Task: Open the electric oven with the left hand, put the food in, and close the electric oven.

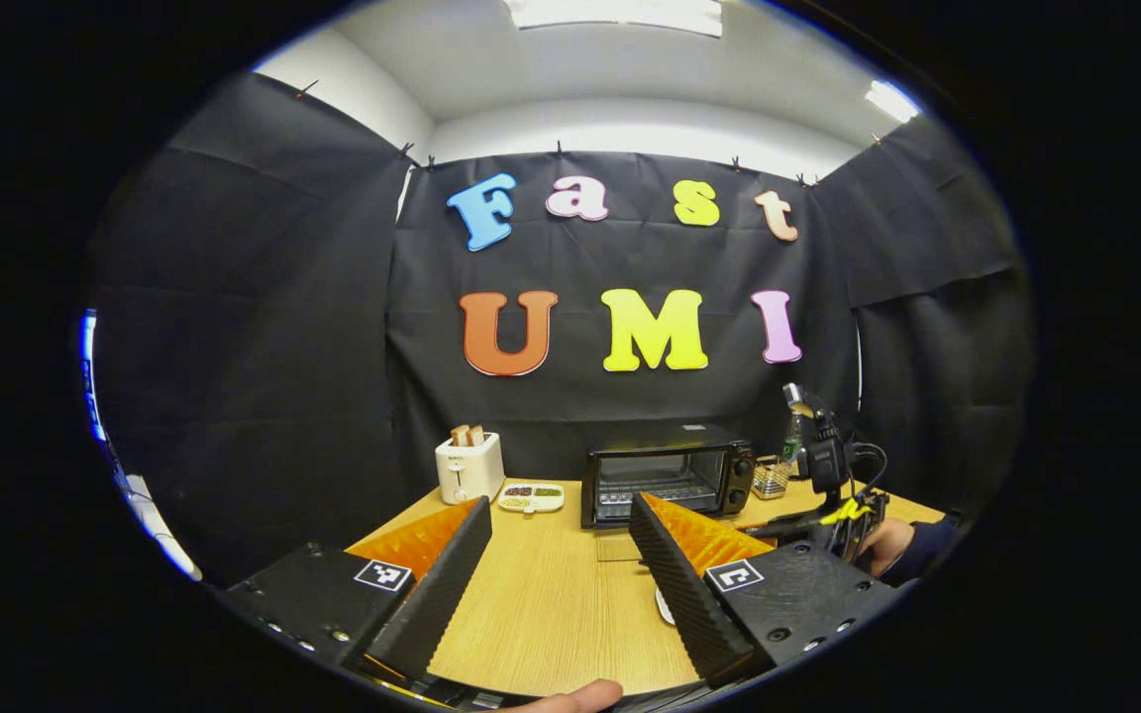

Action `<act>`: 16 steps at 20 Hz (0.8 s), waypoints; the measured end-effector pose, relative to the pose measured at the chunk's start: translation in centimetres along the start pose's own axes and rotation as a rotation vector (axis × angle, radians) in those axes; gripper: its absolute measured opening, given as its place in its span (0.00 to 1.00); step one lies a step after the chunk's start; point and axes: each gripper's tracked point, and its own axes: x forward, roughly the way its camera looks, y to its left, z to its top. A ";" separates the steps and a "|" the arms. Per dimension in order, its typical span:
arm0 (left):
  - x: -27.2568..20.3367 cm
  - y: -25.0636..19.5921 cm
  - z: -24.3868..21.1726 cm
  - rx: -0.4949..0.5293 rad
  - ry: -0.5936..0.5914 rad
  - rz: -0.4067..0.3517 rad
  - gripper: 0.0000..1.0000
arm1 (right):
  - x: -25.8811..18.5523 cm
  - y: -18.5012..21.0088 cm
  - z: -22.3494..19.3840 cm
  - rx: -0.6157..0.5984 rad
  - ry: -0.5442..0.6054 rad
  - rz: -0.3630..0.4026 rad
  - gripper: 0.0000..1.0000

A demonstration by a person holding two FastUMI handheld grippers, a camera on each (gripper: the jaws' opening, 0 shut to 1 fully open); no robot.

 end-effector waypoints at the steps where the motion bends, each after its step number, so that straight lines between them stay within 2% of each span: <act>1: 0.2 0.0 -0.1 0.003 0.004 -0.004 0.93 | 0.9 -0.4 1.2 0.042 -0.022 0.001 0.55; 4: 0.8 0.1 0.0 -0.015 0.009 -0.016 0.94 | 3.9 -2.1 4.0 0.174 -0.072 -0.014 0.53; 9: 1.8 1.9 -0.9 -0.018 0.021 0.013 0.95 | 10.3 -5.2 7.5 0.327 -0.145 -0.048 0.54; 11: 2.4 2.4 -1.8 -0.026 0.048 0.023 0.95 | 13.0 -7.2 8.5 0.372 -0.178 -0.091 0.53; 13: 2.6 2.8 -2.4 -0.064 0.077 0.026 0.95 | 15.7 -9.8 9.4 0.400 -0.196 -0.167 0.53; 16: 3.1 4.2 -2.6 -0.052 0.082 0.059 0.94 | 18.6 -14.1 11.5 0.456 -0.262 -0.261 0.53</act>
